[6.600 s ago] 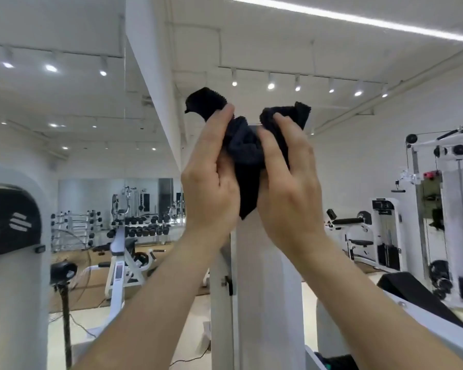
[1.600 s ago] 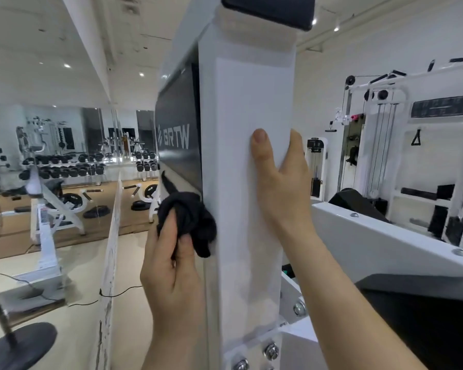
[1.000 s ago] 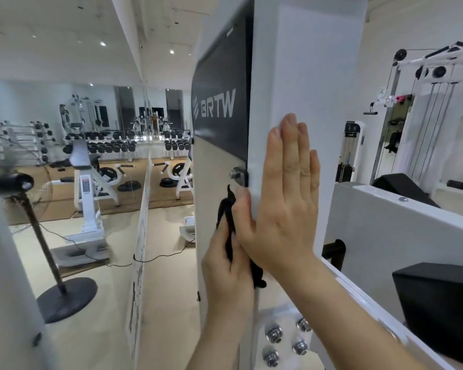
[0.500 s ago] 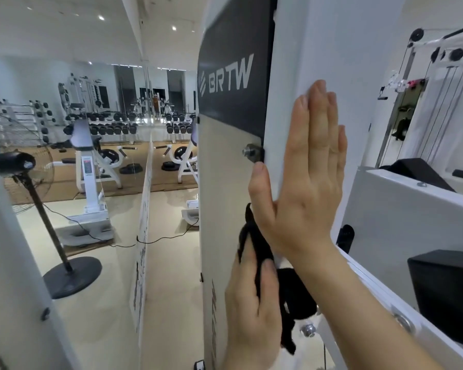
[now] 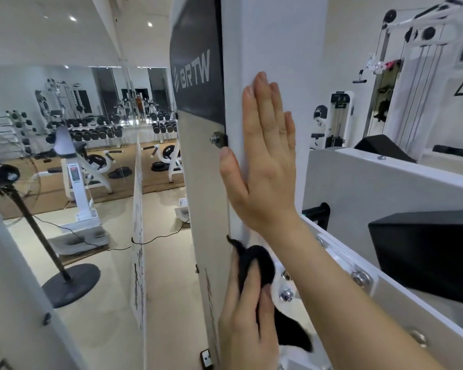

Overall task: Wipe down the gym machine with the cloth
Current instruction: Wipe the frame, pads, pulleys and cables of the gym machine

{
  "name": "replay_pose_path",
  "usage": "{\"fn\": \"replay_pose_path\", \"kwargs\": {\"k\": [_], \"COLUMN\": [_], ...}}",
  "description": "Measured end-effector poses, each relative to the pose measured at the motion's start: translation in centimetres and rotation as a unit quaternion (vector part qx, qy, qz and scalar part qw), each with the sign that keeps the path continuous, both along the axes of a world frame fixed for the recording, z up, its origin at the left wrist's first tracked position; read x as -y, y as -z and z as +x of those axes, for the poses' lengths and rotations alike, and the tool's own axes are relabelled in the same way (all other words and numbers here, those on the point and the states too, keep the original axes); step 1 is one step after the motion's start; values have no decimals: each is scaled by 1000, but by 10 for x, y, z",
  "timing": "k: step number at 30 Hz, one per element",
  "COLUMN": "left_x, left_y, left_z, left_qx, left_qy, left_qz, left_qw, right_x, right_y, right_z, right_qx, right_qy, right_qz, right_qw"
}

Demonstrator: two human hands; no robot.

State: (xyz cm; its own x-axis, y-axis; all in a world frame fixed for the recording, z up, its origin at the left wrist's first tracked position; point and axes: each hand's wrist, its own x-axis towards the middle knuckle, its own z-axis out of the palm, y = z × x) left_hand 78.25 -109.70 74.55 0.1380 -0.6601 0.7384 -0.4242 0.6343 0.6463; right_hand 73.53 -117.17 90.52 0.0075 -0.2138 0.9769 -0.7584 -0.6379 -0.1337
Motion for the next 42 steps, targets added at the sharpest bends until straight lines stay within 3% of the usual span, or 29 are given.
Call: {"fn": "replay_pose_path", "kwargs": {"k": [2,4,5,7,8,9,11,13,15,17,19,22,24,27,29,31,35,38,42], "left_x": [-3,-1,0,3,4,5,6,9,18,31,42,57,66,77,82,86,90,93,91], "left_y": [-27,-59,-75,-102,-108,-112,-117,-131,-154,-179,-195,-209,-224,-242,-243,-240,-237,-236,-238], "left_z": [13,26,29,23,16,10,8,9,7,2,-5,-7,-7,-7,-5,-3,-7,-13,-17], "left_qx": [-4,16,55,205,296,372,448,461,445,460,527,590,585,546,533,535,521,485,426], "left_qy": [-8,-3,8,16,1,-10,-18,-24,-52,-86,-110,-137,-177,-252,-280,-293,-305,-303,-265], "left_qz": [-15,-48,-71,-94,-97,-93,-89,-155,-255,-314,-319,-329,-347,-350,-350,-344,-349,-380,-406], "left_qw": [1000,999,996,974,950,923,889,873,857,826,780,724,712,718,717,713,717,727,764], "right_x": [-17,-44,-58,-75,-73,-69,-58,-47,-32,-19,-10,5,20,50,51,40,22,33,42], "right_y": [18,50,63,82,88,92,89,79,75,80,87,67,16,-61,-74,-42,47,5,-37], "right_z": [-10,-23,-28,-34,-38,-44,-61,-75,-72,-52,-34,-37,-52,-69,-71,-65,-56,-60,-59], "right_qx": [30,119,183,313,372,424,486,460,308,130,117,233,295,317,313,269,251,254,245], "right_qy": [-111,-262,-351,-491,-504,-477,-360,-251,-122,-2,29,-29,-92,-182,-258,-249,-211,-199,-173], "right_qz": [60,149,200,278,301,304,254,141,98,135,133,77,103,122,86,44,79,83,7], "right_qw": [992,946,896,764,719,708,755,840,939,982,984,969,945,923,910,929,942,943,954]}}
